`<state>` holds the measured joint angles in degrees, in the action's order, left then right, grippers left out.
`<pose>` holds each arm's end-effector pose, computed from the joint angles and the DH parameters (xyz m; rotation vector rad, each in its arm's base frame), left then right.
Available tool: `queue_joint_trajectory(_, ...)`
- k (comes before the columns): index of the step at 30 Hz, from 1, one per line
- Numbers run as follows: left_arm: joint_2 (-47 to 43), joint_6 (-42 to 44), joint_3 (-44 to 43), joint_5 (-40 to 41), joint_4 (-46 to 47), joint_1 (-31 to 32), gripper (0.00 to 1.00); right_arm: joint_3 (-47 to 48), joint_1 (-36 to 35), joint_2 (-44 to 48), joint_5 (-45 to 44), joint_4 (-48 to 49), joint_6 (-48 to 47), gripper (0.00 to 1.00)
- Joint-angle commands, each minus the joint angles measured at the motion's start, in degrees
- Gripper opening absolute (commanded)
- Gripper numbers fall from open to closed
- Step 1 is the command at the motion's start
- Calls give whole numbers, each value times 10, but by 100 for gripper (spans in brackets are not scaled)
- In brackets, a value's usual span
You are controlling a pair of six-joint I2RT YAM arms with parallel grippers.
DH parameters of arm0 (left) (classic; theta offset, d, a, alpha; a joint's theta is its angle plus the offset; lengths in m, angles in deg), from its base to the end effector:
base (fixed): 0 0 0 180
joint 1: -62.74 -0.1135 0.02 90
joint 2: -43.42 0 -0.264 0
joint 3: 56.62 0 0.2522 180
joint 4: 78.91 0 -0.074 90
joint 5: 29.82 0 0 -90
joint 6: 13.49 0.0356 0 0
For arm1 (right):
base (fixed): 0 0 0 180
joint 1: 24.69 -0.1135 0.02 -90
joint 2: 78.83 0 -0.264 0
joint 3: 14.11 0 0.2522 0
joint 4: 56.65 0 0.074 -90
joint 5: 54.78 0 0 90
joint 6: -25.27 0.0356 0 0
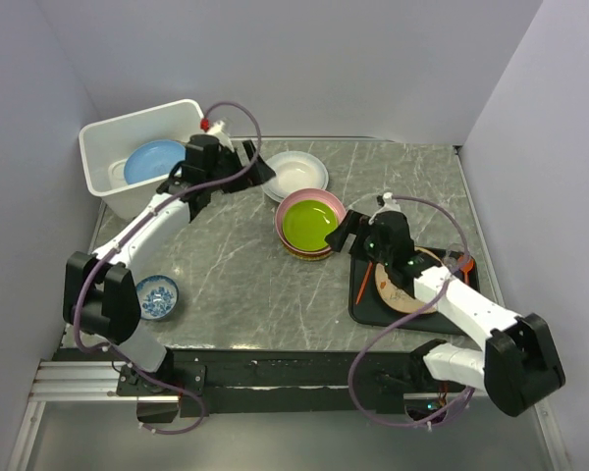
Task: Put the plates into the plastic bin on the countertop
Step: Pick up the plate at the center of the board.
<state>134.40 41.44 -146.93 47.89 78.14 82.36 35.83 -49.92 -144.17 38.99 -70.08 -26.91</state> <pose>0.3520 -0.1335 0.3309 -0.1334 2.0653 -0.8177 0.2242 0.1082 0.2336 0.1949 2.1495 0.7274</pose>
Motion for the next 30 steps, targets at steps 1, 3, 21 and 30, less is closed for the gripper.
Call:
queue_joint_trajectory(1, -4, -3, 35, -29, 24, 25, 97, 42, 14, -57, 11, 27, -18, 98)
queue_joint_trajectory(3, -11, -17, 64, -33, 48, 31, 97, 50, 19, -77, 23, 38, -20, 97)
queue_joint_trajectory(21, 24, -50, 143, -32, 88, 97, 96, 129, 34, -188, 43, 70, -21, 70)
queue_joint_trajectory(30, 27, -48, 138, -28, 85, 103, 95, 137, 40, -216, 1, 58, -28, 58)
